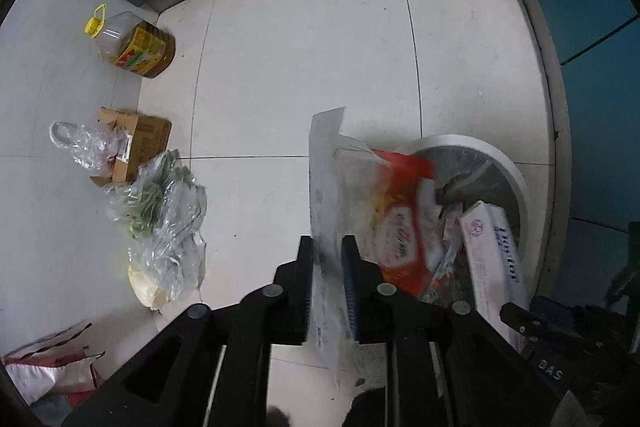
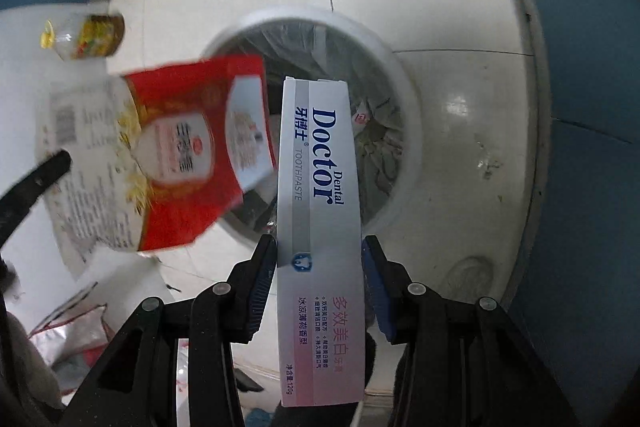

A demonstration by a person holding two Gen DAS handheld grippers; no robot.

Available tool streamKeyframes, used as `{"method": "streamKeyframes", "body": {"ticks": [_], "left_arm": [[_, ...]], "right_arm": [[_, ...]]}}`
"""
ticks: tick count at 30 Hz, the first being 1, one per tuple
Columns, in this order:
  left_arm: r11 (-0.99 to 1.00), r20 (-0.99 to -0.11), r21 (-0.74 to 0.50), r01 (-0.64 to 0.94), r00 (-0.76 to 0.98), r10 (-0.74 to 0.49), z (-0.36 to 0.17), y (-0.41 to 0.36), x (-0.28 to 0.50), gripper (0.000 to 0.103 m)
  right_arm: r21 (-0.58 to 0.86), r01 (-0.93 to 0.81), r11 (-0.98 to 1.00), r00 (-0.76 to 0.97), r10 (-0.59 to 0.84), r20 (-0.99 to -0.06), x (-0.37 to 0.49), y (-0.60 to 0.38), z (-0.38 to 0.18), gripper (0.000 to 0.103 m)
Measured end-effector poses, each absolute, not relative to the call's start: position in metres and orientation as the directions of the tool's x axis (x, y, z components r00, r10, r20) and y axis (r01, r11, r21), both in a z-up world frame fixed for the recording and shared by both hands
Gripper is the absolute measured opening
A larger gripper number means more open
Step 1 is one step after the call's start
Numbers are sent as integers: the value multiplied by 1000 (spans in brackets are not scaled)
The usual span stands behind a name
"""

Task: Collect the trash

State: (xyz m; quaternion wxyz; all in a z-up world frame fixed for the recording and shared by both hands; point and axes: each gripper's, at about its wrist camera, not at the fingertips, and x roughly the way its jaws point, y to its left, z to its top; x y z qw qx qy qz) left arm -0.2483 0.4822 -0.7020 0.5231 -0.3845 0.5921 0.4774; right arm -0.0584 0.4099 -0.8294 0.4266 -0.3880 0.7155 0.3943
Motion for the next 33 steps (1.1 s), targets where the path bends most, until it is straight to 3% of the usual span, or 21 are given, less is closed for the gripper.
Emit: {"method": "streamKeyframes", "body": {"ticks": [2, 3, 4, 6, 9, 10, 14, 16, 33], "left_arm": [[232, -988, 152, -961, -144, 48, -693, 483, -251, 43], [225, -990, 142, -964, -134, 50, -687, 483, -251, 71], [214, -991, 129, -968, -121, 51, -680, 482, -255, 91], [191, -993, 108, -976, -100, 55, -662, 478, -262, 93], [169, -994, 97, -981, -86, 70, -631, 468, -271, 94], [164, -993, 93, -982, -81, 81, -621, 464, -273, 95], [164, -989, 66, -984, -43, 141, -562, 439, -285, 96], [175, -984, 49, -983, -17, 176, -532, 424, -287, 102], [236, -892, -43, -971, 144, 429, -271, 273, -296, 102]], "right_arm": [[204, -903, 377, -301, -220, -928, -61, 410, -822, 61], [199, -905, 376, -293, -213, -932, -62, 415, -818, 77], [191, -909, 371, -278, -199, -940, -61, 413, -807, 84], [167, -920, 355, -241, -178, -954, -58, 409, -782, 85], [109, -939, 327, -161, -137, -977, -59, 413, -740, 102], [76, -948, 308, -113, -104, -988, -60, 408, -718, 103], [-3, -957, 291, 0, -12, -1000, -74, 388, -645, 103], [-12, -951, 307, 26, 42, -999, -81, 373, -600, 103], [-53, -956, 290, 174, 410, -895, -126, 239, -272, 103]]}}
